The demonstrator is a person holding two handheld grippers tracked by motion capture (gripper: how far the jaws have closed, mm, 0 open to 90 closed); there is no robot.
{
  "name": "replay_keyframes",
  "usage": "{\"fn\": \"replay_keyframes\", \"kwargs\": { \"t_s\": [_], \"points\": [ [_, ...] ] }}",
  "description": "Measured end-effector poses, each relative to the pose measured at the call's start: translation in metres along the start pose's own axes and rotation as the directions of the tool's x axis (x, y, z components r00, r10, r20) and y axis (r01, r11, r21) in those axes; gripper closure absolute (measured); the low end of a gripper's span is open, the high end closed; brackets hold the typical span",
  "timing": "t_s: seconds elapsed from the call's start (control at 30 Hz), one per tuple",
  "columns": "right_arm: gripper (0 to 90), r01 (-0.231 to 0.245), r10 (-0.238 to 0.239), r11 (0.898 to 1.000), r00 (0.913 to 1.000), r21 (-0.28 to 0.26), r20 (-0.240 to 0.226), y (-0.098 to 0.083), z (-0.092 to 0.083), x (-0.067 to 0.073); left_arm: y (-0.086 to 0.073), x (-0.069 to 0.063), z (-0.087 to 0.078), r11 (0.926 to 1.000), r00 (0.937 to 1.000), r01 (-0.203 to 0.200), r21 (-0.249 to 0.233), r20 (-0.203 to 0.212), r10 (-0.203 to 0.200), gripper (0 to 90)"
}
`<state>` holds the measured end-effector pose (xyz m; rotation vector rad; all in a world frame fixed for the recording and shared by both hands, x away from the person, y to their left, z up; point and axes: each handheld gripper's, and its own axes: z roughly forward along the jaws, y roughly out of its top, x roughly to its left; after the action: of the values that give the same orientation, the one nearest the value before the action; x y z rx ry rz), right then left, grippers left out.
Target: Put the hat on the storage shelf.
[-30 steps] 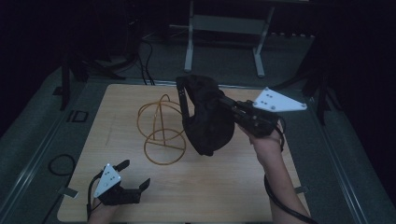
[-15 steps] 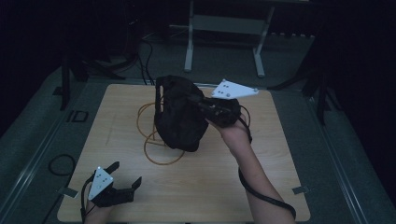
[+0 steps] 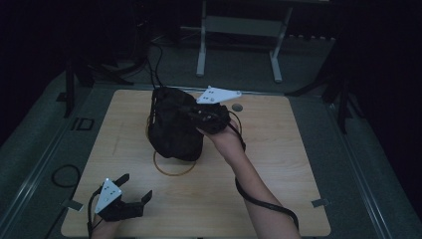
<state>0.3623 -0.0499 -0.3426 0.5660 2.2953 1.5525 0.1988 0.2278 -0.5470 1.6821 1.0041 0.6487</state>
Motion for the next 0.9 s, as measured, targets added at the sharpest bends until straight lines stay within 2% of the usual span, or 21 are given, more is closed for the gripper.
{"fn": "replay_keyframes", "kwargs": {
  "t_s": [0.13, 0.27, 0.37, 0.43, 0.47, 0.63, 0.9],
  "points": [
    [88.2, -0.013, 0.013, 1.000, 0.9999, 0.021, 0.001, -0.004, 0.010, 0.000, 0.000, 0.000, -0.002, 1.0000, 1.0000, 0.004, -0.005, 0.000, -0.004, 2.4],
    [87.3, -0.014, 0.014, 1.000, 0.9999, 0.021, 0.004, -0.004, 0.012, 0.001, 0.001, 0.001, -0.003, 0.9999, 1.0000, 0.008, -0.015, -0.001, -0.008, 2.5],
    [80.2, -0.015, 0.015, 1.000, 0.9998, 0.020, -0.010, -0.004, 0.014, 0.002, 0.000, 0.002, -0.002, 0.9998, 0.9999, 0.012, -0.012, 0.004, -0.012, 2.4],
    [70.2, -0.024, 0.025, 1.000, 0.9995, 0.020, -0.020, -0.005, 0.017, 0.003, -0.001, 0.002, -0.001, 0.9999, 0.9998, 0.015, -0.008, 0.013, -0.014, 2.4],
    [69.7, -0.035, 0.035, 0.999, 0.9988, 0.017, -0.034, -0.005, 0.018, 0.003, -0.001, 0.001, -0.001, 0.9999, 0.9999, 0.011, -0.007, 0.012, -0.011, 2.4],
    [62.3, -0.011, 0.012, 1.000, 0.9992, 0.028, -0.037, -0.003, 0.018, 0.006, 0.000, 0.000, -0.001, 0.9999, 0.9997, 0.011, -0.012, 0.020, -0.011, 2.4],
    [50.9, -0.012, 0.014, 0.999, 0.9989, 0.032, -0.044, 0.002, 0.013, 0.006, 0.000, 0.000, -0.001, 0.9997, 0.9997, 0.016, -0.018, 0.021, -0.015, 2.4]
  ]
}}
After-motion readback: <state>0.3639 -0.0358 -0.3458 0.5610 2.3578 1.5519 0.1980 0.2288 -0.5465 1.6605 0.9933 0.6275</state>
